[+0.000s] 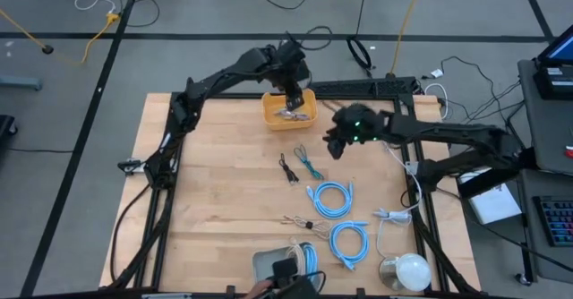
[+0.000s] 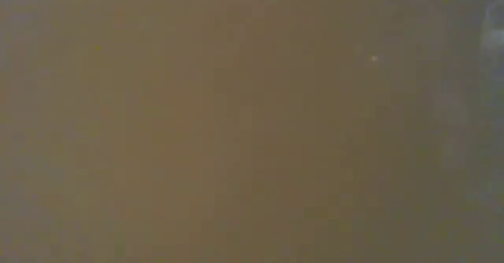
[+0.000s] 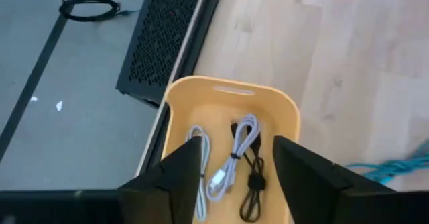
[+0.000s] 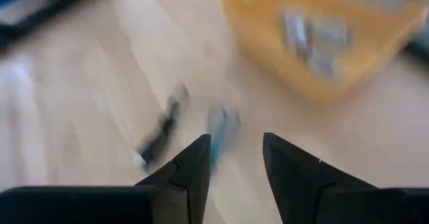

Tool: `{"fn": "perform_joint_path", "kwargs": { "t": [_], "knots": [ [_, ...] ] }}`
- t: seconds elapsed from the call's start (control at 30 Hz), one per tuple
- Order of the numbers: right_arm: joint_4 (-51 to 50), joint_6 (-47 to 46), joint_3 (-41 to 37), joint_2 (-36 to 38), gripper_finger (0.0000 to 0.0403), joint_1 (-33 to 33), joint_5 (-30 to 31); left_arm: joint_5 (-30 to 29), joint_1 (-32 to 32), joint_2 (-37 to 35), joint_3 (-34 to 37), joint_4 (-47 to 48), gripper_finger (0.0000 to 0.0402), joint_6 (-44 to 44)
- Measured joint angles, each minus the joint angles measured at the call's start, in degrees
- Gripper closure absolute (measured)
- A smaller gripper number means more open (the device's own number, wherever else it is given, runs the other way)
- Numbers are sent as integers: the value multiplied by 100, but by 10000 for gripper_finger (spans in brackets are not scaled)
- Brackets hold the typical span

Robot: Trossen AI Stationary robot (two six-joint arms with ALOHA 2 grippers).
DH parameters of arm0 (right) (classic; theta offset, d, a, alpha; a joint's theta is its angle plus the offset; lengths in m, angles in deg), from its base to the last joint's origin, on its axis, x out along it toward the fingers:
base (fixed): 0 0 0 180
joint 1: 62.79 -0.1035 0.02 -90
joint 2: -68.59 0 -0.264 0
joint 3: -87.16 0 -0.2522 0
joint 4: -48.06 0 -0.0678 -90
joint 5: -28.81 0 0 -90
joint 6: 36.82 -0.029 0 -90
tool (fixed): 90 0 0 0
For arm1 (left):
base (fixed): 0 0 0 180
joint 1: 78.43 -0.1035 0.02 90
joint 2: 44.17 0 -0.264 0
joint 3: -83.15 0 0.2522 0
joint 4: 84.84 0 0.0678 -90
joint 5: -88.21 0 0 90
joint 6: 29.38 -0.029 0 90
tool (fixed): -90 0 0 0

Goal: Sort cables into bins
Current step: Put the blue patterned charger cable into the yellow bin

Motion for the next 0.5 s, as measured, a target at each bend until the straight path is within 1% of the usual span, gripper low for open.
{"fn": "perform_joint_path", "kwargs": {
  "t": [0.07,0.13,0.2,0.23,0.33,0.43,0.5],
  "knots": [
    [268,-199,-362,-295,271,4,-241,2,37,-168,-108,185,197,111],
    [797,-464,-689,-588,271,0,-593,19,120,-410,-113,256,192,261],
    [1405,-679,-865,-836,271,-27,-993,33,206,-667,-113,343,191,413],
    [1611,-747,-886,-936,271,-54,-1098,21,265,-782,-114,387,191,482],
    [1736,-746,-813,-1202,271,-172,-1158,-90,426,-1143,-116,515,190,683],
    [1696,-785,-775,-1375,271,-283,-1174,-355,639,-1448,-118,541,190,811],
    [1723,-852,-759,-1510,271,-357,-1289,-550,815,-1582,-118,584,190,843]
  ]
}}
